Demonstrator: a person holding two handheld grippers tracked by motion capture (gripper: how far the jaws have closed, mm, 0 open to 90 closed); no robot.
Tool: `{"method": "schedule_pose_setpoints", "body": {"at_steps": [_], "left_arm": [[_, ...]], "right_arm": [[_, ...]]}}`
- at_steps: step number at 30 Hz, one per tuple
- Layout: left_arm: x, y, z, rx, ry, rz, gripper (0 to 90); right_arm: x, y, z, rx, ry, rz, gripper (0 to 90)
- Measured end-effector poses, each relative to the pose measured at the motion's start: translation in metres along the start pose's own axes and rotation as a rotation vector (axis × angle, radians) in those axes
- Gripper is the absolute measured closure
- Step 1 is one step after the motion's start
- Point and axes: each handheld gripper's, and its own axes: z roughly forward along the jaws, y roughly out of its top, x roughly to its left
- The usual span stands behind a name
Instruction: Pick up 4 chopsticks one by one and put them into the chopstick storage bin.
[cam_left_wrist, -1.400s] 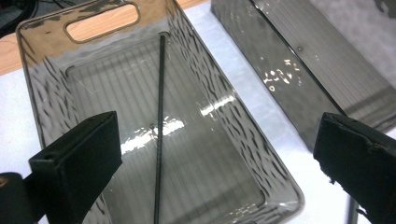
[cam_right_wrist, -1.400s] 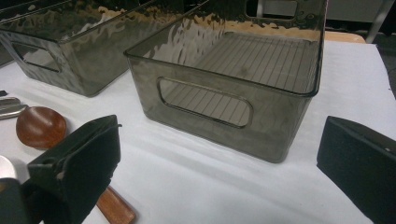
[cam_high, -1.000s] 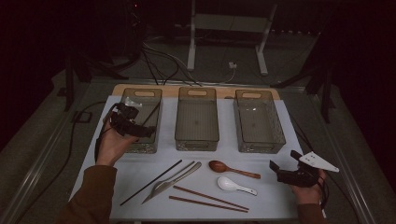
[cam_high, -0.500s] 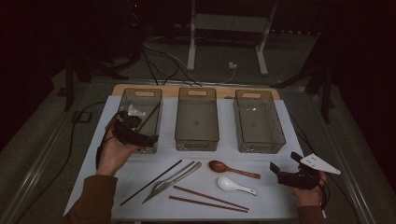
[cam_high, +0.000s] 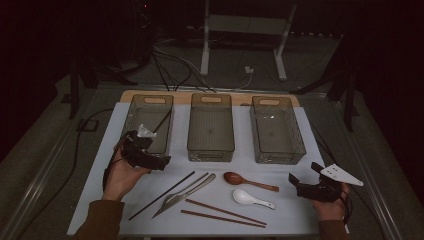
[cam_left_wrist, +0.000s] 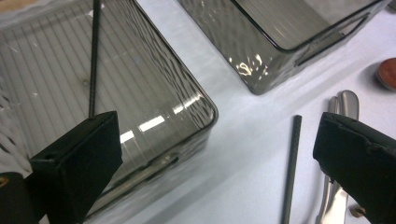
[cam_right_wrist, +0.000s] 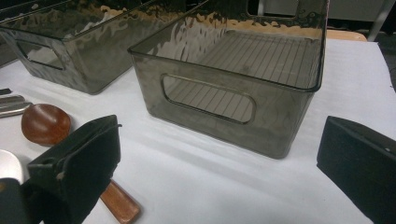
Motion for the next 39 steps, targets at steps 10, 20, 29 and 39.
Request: {"method": "schedule_pose_setpoints", "body": {"at_steps": [10, 20, 29, 39], "left_arm": [[-0.011, -0.008, 0.005, 0.01, -0.026, 0.009, 1.4], [-0.025, -0.017, 0.01, -0.003, -0.051, 0.028, 1.0], [-0.032, -0.027, 0.019, 0.038, -0.06, 0.054, 4.2], [-0.039, -0.045, 0.035, 0.094, -0.075, 0.069, 26.0]], "right_arm": [[-0.001, 0.0, -0.001, -0.003, -0.002, 0.003, 0.0], [-0.001, 0.0, -0.001, -0.002, -0.002, 0.003, 0.0], [-0.001, 0.0, -0.001, -0.003, -0.001, 0.006, 0.0], [-0.001, 0.0, -0.001, -0.002, -0.001, 0.006, 0.0]]}}
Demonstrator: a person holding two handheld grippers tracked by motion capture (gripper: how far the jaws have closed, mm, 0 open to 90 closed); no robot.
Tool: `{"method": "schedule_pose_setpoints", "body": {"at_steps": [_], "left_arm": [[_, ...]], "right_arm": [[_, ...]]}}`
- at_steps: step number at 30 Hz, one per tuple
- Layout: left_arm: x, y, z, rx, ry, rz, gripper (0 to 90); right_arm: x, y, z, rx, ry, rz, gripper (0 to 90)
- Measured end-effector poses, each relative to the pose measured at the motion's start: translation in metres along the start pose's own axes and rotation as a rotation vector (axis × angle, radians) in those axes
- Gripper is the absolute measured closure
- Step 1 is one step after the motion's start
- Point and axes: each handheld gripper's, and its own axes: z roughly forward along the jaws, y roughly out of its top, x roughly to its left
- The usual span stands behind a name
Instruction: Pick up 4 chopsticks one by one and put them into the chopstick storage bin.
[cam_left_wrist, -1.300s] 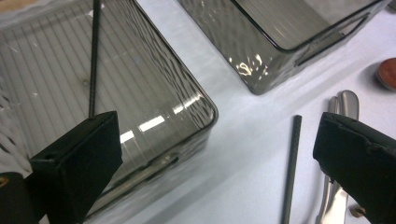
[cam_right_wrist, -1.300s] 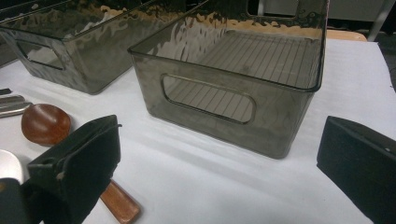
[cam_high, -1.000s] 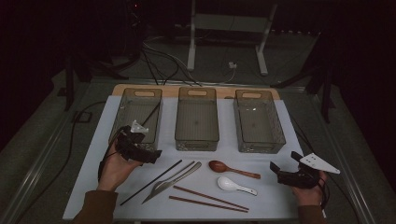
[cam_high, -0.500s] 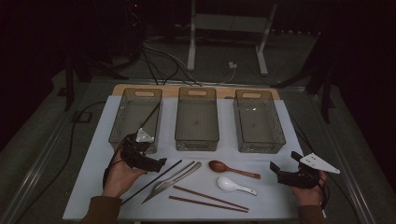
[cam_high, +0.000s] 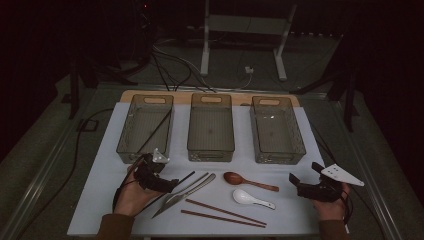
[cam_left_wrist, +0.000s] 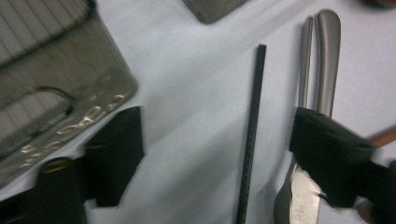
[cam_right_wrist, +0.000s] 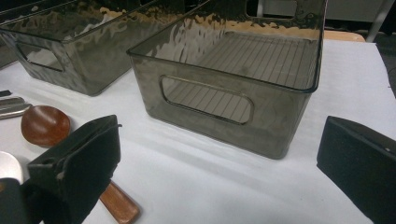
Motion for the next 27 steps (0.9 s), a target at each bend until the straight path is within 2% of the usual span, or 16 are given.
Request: {"method": "schedule_pose_setpoints", "body": {"at_steps": [5, 8, 14, 23, 27], "left_arm": [[-0.003, -0.004, 0.006, 0.027, -0.027, 0.034, 46.8], [-0.006, -0.004, 0.01, 0.05, -0.04, 0.054, 54.6], [-0.008, -0.005, 0.016, 0.096, -0.055, 0.071, 67.0], [-0.004, -0.008, 0.015, 0.138, -0.037, 0.073, 84.3], [-0.006, -0.007, 0.016, 0.149, -0.028, 0.068, 86.3]], "right_arm": [[0.0, 0.0, 0.0, 0.001, 0.001, 0.001, 0.0], [0.0, 0.0, 0.0, 0.0, 0.001, 0.001, 0.0], [0.0, 0.0, 0.0, -0.001, -0.001, 0.0, 0.0], [0.0, 0.0, 0.0, -0.001, -0.001, 0.003, 0.0], [-0.001, 0.0, 0.0, 0.0, -0.001, 0.0, 0.0]]}}
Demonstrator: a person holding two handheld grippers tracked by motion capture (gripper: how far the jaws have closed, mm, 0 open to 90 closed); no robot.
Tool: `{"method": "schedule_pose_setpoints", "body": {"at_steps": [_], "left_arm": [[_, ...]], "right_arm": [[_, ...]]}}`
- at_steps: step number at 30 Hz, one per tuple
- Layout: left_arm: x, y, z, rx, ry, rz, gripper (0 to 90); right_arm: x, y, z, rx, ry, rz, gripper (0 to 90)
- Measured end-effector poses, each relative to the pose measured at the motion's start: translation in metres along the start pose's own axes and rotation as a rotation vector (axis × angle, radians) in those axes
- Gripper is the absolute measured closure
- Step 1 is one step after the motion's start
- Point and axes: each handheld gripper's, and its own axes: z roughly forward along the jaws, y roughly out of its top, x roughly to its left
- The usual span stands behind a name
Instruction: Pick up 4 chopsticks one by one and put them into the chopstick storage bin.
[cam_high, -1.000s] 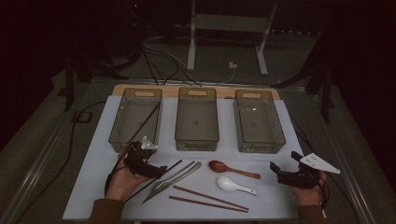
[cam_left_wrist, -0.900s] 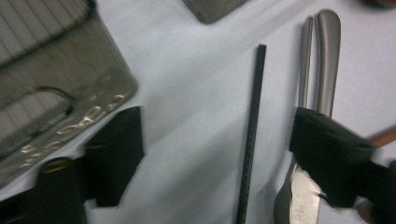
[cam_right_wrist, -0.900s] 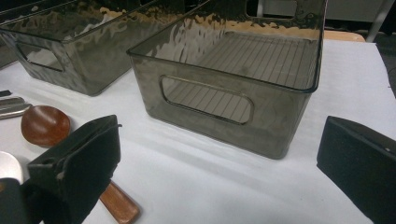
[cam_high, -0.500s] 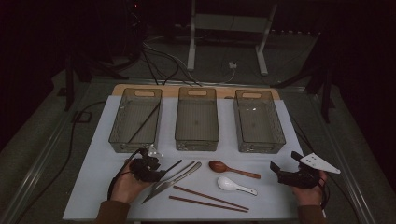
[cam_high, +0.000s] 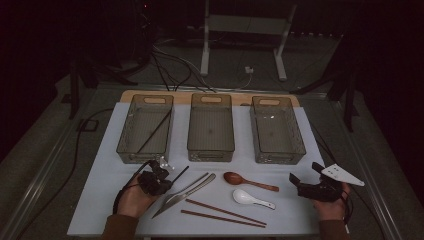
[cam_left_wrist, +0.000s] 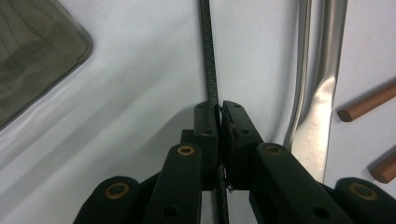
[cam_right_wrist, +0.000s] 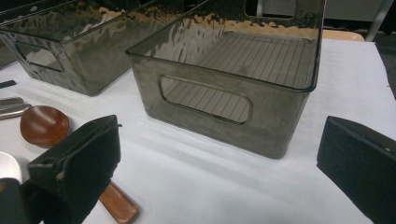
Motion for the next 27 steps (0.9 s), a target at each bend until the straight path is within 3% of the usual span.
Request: {"method": "schedule_pose_setpoints", "body": {"at_steps": [8, 12, 27], "left_arm": [[0.006, -0.001, 0.0, -0.008, -0.04, -0.025, 87.7], [0.007, 0.003, -0.001, 0.004, -0.028, -0.015, 87.7], [0.014, 0.012, -0.02, -0.04, 0.005, -0.017, 87.8]], "right_arm": [[0.0, 0.0, 0.0, 0.003, 0.0, -0.002, 0.0], [0.0, 0.0, 0.0, 0.002, 0.0, -0.001, 0.0], [0.0, 0.0, 0.0, 0.002, -0.002, -0.001, 0.0]]}}
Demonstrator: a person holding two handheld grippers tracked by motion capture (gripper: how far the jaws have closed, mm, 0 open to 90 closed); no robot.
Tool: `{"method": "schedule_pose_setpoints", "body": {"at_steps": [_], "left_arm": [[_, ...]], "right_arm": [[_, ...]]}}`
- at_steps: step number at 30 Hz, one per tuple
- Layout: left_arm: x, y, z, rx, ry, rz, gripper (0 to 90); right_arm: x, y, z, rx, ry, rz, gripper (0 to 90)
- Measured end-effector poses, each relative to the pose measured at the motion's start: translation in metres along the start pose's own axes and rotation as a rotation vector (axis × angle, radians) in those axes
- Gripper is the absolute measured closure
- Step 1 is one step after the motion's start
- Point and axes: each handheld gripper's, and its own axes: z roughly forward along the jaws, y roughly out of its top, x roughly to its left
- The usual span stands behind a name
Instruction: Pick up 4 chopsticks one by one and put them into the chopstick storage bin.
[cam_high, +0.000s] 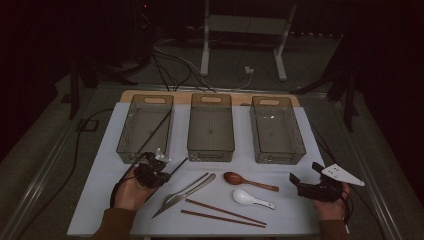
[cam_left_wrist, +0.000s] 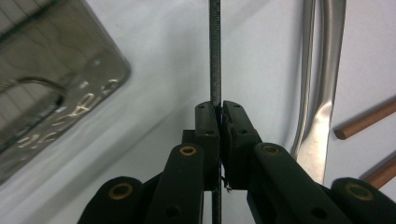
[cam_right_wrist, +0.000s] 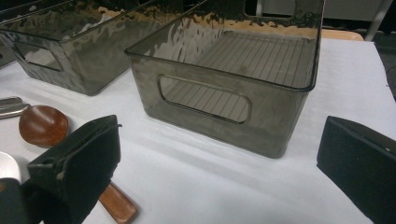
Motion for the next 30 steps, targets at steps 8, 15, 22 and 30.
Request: {"method": "schedule_pose_setpoints", "body": {"at_steps": [8, 15, 22, 30], "left_arm": [[0.006, 0.001, -0.01, -0.03, 0.014, -0.018, 87.8], [0.012, 0.002, -0.016, -0.054, 0.029, -0.035, 87.7], [0.019, 0.003, -0.024, -0.071, 0.048, -0.054, 87.8], [0.026, 0.007, -0.034, -0.089, 0.067, -0.066, 87.7]], "right_arm": [[0.0, 0.0, 0.0, -0.001, 0.0, 0.001, 0.0], [0.0, 0.0, 0.0, 0.002, -0.001, 0.0, 0.0], [0.0, 0.0, 0.0, 0.003, -0.001, 0.0, 0.0], [0.0, 0.0, 0.0, 0.003, -0.001, 0.001, 0.0]]}}
